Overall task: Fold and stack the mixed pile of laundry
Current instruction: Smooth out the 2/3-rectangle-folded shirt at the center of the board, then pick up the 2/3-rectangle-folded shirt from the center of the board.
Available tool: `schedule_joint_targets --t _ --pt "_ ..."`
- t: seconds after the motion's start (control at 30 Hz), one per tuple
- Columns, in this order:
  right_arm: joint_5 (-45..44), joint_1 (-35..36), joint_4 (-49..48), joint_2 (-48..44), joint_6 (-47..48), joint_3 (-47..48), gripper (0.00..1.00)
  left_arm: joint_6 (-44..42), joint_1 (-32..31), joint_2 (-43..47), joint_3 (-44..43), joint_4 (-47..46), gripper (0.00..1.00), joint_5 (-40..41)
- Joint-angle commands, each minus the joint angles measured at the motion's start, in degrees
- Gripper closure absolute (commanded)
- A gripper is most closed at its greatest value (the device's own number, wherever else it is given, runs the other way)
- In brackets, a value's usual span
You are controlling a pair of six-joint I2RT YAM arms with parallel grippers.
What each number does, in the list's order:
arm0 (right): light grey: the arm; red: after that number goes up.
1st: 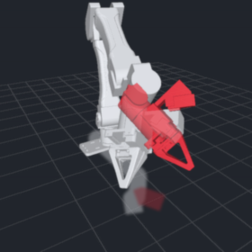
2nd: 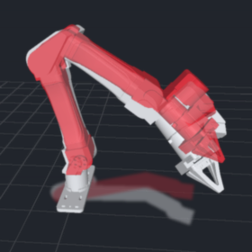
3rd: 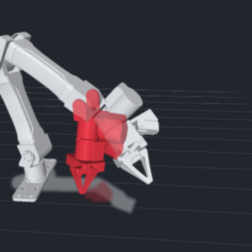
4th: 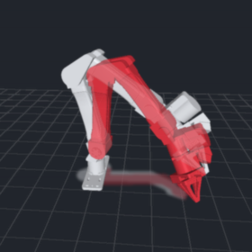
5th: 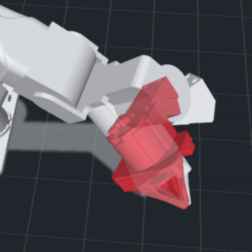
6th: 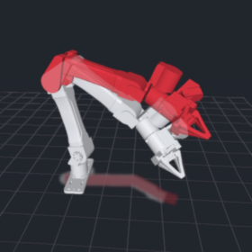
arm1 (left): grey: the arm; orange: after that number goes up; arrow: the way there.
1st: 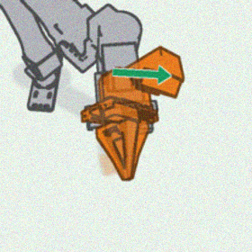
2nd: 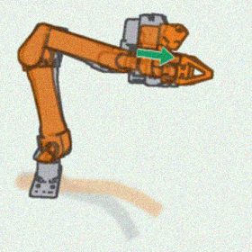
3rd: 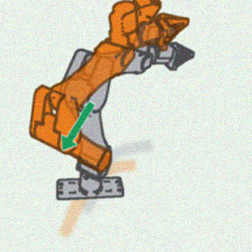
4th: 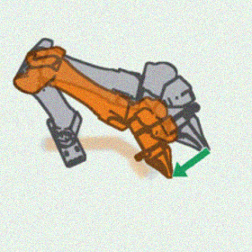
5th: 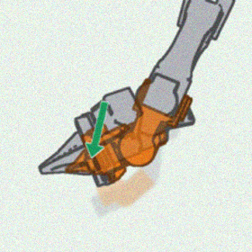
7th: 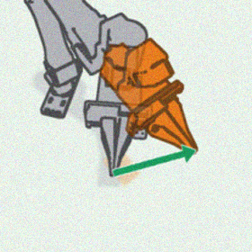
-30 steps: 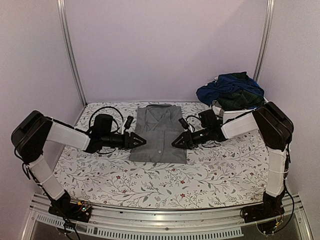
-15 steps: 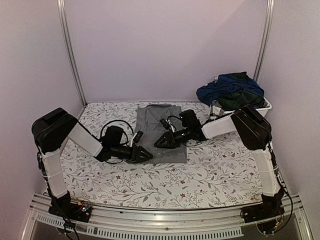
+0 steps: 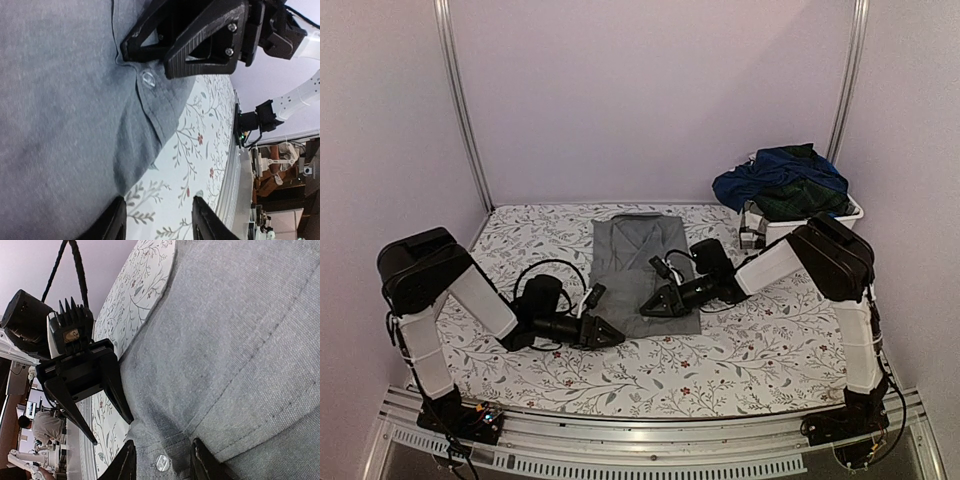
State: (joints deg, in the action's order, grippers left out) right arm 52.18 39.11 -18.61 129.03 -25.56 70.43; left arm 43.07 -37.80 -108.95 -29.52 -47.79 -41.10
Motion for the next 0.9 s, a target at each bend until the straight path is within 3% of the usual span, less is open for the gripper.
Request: schedule_joint_targets --t 0.0,0.17,0.27,0.37,0.5,0.7,0.87 --pt "-3.3 2.0 5.1 -3.7 -0.3 -10.9 0.63 1.7 -5.3 7.9 4.2 4.5 0.53 4.7" --pt "-4.8 1.8 8.5 -14.4 1.0 -10.9 0.6 -10.0 -9.7 26.6 0.1 29.7 0.27 24.4" --pt "-6.1 1.4 13.7 -18.0 3.2 -6.4 0.59 -19.5 -13.7 34.5 -3.3 40.8 0.21 37.2" --pt "-8.7 0.9 17.5 -16.8 6.6 -1.0 0.59 -27.4 -17.9 36.5 -4.4 43.7 0.22 46.7" --pt "-8.3 0.7 21.6 -10.9 9.5 6.0 0.62 -37.2 -25.3 32.6 -6.3 43.8 0.25 57.5" --pt "-9.1 0.4 23.6 -2.5 12.3 12.2 0.66 -48.5 -34.1 22.6 -9.3 38.8 0.37 65.4" --pt "-11.1 -1.3 24.5 1.4 14.7 14.6 0.71 -55.8 -36.8 13.0 -12.6 36.1 0.46 67.9"
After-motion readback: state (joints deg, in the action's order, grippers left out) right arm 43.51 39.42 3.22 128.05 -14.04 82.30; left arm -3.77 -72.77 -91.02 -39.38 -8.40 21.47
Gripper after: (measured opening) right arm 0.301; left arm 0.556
